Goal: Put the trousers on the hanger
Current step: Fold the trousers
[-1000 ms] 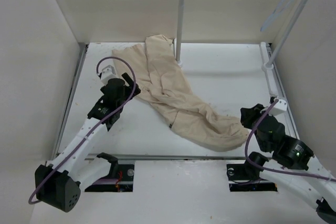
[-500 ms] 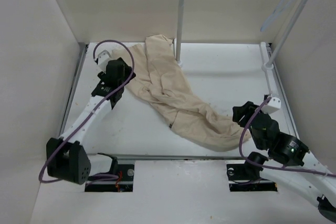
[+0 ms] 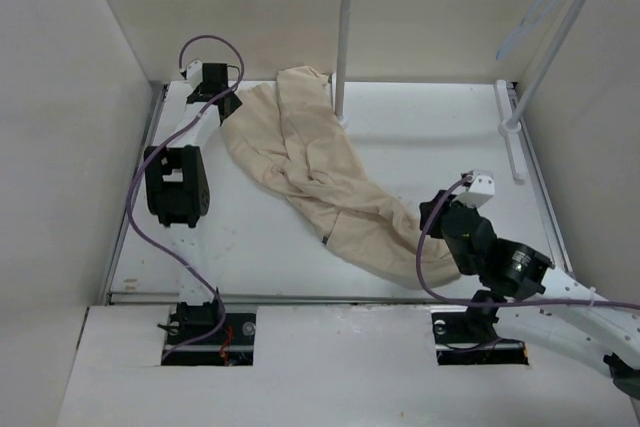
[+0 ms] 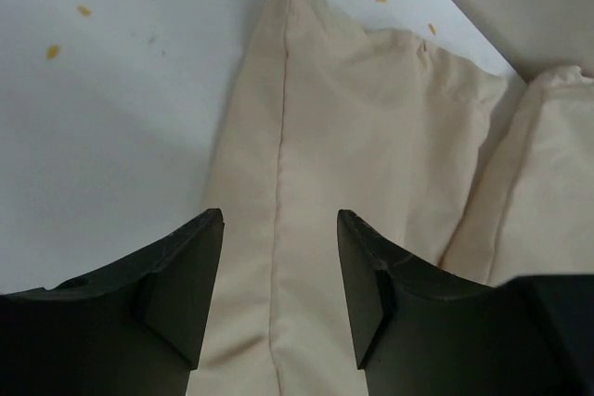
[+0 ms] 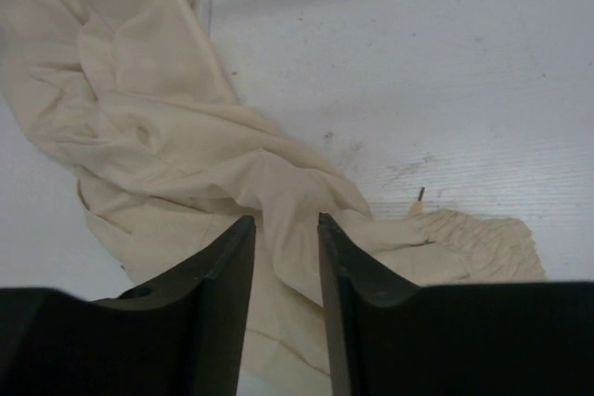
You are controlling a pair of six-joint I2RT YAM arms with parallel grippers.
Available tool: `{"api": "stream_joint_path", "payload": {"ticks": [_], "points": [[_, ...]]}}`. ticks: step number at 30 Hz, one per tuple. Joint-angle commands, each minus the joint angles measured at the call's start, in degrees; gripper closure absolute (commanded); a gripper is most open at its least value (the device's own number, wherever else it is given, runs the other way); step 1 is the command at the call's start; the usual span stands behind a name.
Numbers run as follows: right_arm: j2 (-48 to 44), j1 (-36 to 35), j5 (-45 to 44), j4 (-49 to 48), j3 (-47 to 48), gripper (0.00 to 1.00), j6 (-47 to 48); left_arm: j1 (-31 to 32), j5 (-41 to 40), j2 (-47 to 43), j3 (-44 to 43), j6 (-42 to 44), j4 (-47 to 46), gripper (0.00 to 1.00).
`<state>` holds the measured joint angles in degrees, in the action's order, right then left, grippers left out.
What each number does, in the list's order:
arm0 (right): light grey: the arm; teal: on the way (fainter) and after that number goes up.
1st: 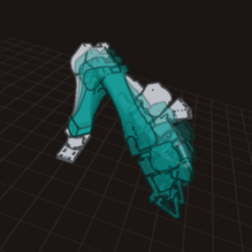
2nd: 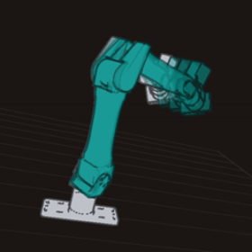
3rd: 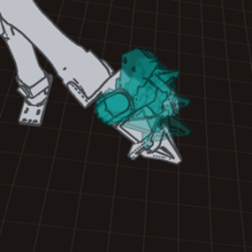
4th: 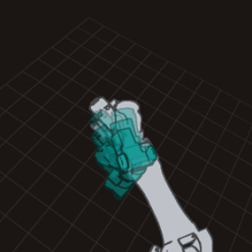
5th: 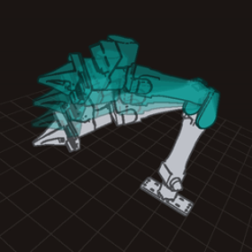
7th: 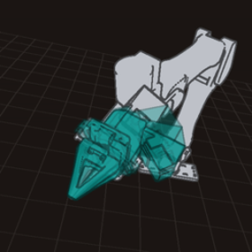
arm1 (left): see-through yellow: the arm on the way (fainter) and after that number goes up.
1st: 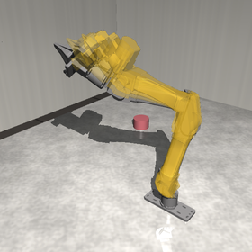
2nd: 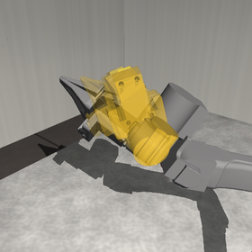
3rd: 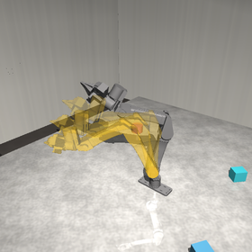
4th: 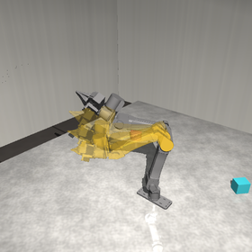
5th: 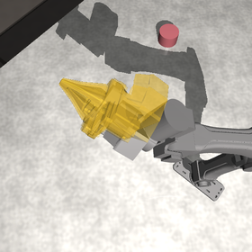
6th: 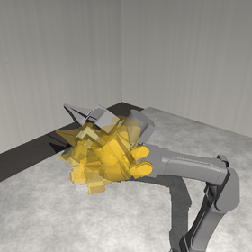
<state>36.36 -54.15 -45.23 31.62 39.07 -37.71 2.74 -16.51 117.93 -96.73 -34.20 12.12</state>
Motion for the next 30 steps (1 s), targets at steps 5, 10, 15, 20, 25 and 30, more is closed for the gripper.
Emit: {"api": "stream_joint_path", "payload": {"ticks": [5,10,15,20,25,30], "points": [[-0.3,-1.8,-0.3,-8.5,-1.2,0.53,2.4,-4.0,2.4,12.2,-16.1,3.8,7.1,0.51],[-1.0,-2.3,-0.2,-10.3,-2.6,0.51,2.4,-4.8,3.6,15.9,-21.7,4.3,6.4,0.49],[-1.1,-3.9,0.4,-12.5,-3.4,0.51,2.2,-4.3,7.2,18.5,-25.4,5.6,4.1,0.48],[0.2,-4.4,0.3,-12.3,-3.4,0.51,2.3,-4.2,5.5,21.5,-29.8,5.7,3.7,0.51],[-1.4,-4.0,0.5,-11.8,-3.7,0.51,2.3,-5.6,4.3,24.4,-33.8,5.6,5.7,0.55],[-2.0,-3.5,0.9,-11.8,-3.6,0.51,2.2,-6.0,5.7,27.9,-38.7,5.7,6.9,0.57]]}}
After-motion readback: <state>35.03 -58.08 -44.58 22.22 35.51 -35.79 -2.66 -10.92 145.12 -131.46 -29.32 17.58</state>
